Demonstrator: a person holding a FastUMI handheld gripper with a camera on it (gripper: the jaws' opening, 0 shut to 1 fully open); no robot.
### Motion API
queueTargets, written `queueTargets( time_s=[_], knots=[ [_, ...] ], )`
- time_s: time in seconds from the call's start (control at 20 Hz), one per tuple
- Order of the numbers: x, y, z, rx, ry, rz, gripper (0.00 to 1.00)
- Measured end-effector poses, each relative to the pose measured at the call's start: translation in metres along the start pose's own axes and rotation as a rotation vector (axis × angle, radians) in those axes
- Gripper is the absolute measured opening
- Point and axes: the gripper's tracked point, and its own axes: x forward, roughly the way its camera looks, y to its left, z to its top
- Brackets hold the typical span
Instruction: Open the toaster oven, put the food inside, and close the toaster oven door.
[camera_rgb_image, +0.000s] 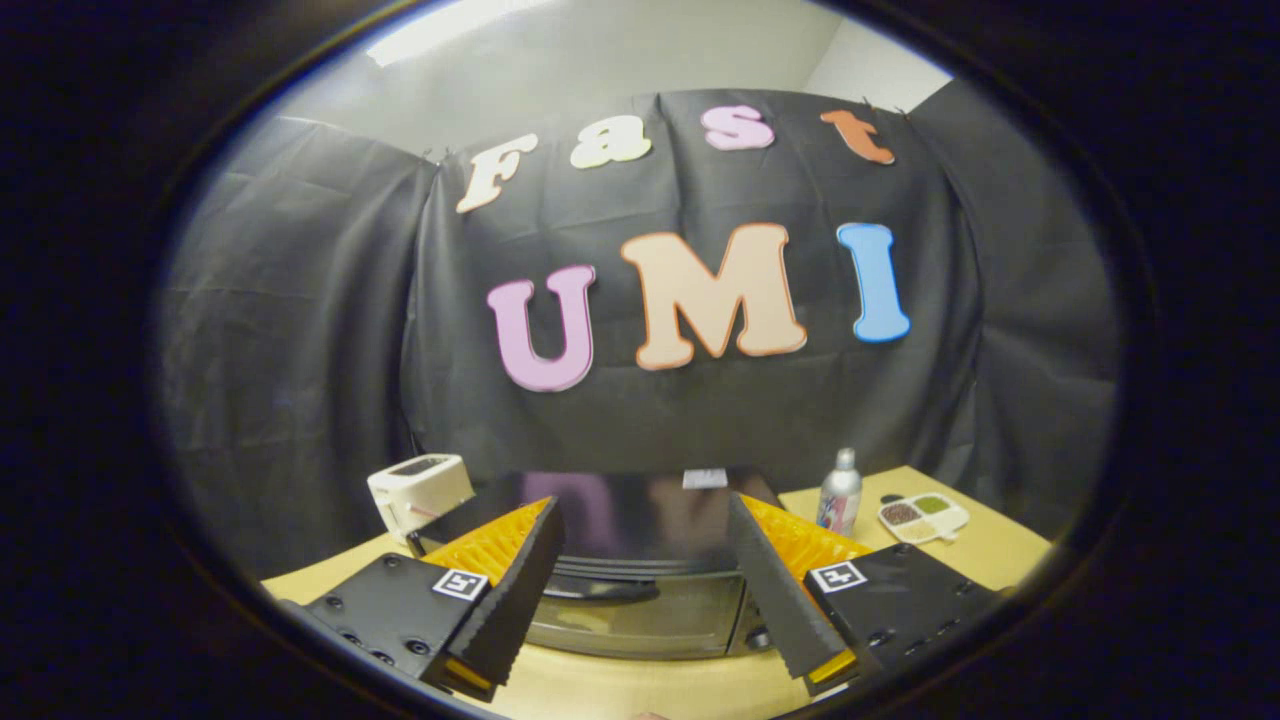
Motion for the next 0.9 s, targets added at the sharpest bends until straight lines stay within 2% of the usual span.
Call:
queueTargets(
  time_s=[0.35,0.5,0.65,0.9],
  knots=[
    [-0.029,-0.006,0.121,-0.079,-0.173,0.020,1.00],
    [-0.035,-0.006,0.152,-0.073,-0.200,0.054,1.00],
    [-0.042,-0.013,0.165,-0.078,-0.209,0.056,1.00],
    [-0.042,-0.025,0.157,-0.095,-0.198,0.033,1.00]
  ],
)
